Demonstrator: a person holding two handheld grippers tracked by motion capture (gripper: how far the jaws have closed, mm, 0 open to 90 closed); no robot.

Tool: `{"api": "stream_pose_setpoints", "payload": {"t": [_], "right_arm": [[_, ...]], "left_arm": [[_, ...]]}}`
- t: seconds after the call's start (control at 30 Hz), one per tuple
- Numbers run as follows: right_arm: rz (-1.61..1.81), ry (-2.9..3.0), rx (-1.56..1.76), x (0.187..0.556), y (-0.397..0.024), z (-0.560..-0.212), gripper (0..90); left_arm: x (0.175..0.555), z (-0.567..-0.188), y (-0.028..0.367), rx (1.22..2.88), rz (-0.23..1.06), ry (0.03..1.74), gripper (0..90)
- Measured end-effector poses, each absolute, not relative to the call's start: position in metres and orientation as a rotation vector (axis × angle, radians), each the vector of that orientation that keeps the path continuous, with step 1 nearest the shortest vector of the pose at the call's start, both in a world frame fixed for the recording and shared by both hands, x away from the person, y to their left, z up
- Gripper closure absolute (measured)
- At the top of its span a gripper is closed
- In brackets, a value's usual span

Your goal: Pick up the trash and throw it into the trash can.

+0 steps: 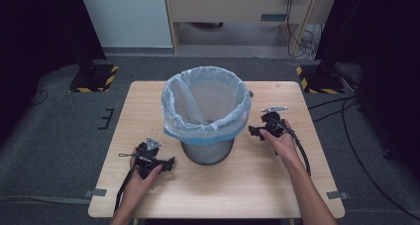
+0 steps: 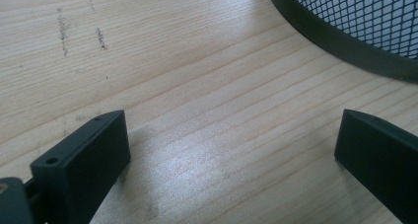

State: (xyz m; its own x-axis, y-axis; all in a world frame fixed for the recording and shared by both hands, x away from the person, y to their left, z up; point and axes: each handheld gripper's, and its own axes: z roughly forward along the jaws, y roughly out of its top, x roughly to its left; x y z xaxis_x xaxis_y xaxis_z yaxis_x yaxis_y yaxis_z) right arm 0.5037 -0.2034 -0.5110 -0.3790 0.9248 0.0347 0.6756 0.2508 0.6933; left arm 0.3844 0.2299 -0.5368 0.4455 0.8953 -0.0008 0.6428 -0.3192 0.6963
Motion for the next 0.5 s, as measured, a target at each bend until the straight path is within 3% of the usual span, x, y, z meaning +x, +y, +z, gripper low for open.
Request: {"api": "stream_pose_setpoints", "payload": {"t": [0.5], "right_arm": [[0.837, 2.136, 1.466, 0.506, -0.202, -0.535, 6.6]], "left_arm": [[0.384, -0.537, 0.23, 2.071, 0.519, 1.283, 0.0]]}}
